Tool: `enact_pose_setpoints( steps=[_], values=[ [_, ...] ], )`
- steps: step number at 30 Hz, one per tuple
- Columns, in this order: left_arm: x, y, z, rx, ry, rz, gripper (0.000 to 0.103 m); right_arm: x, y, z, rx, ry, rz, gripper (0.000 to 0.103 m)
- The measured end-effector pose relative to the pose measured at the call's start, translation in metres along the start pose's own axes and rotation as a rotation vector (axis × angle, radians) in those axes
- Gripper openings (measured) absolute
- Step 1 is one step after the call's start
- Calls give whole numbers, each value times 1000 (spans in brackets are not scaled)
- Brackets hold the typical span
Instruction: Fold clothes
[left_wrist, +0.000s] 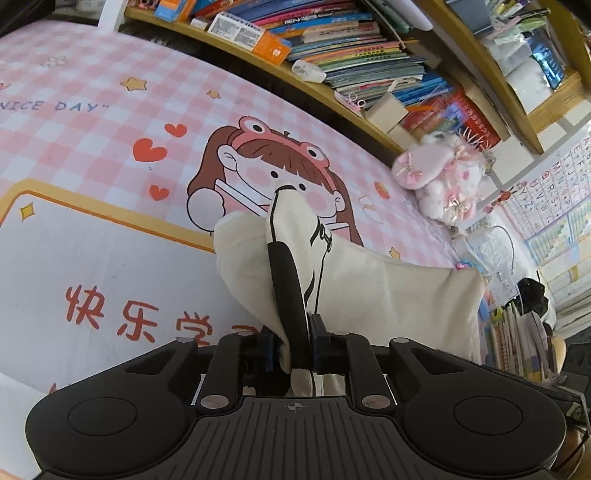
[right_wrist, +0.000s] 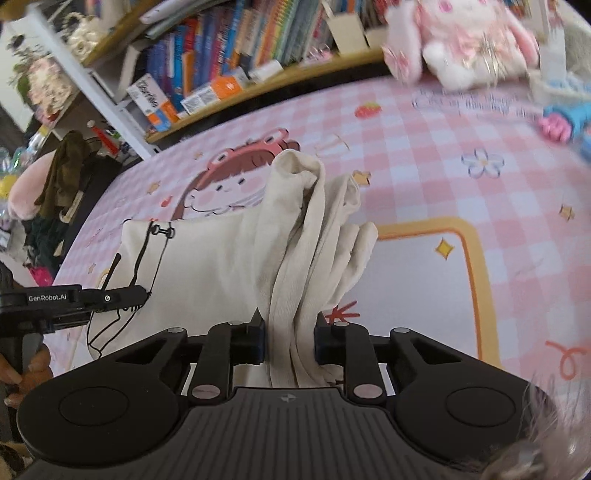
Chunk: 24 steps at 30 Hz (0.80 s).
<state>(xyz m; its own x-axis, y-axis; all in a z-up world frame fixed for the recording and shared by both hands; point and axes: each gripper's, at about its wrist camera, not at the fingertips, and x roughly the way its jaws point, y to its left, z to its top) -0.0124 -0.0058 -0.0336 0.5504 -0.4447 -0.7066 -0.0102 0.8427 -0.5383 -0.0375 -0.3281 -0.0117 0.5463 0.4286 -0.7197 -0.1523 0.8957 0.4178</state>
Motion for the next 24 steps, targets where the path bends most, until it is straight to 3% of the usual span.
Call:
enact_pose_setpoints(
  steps=[24],
  values=[
    [-37,-22,-43,30,-52,12,16,-35,6,-29,-68,-25,20,20]
  ],
)
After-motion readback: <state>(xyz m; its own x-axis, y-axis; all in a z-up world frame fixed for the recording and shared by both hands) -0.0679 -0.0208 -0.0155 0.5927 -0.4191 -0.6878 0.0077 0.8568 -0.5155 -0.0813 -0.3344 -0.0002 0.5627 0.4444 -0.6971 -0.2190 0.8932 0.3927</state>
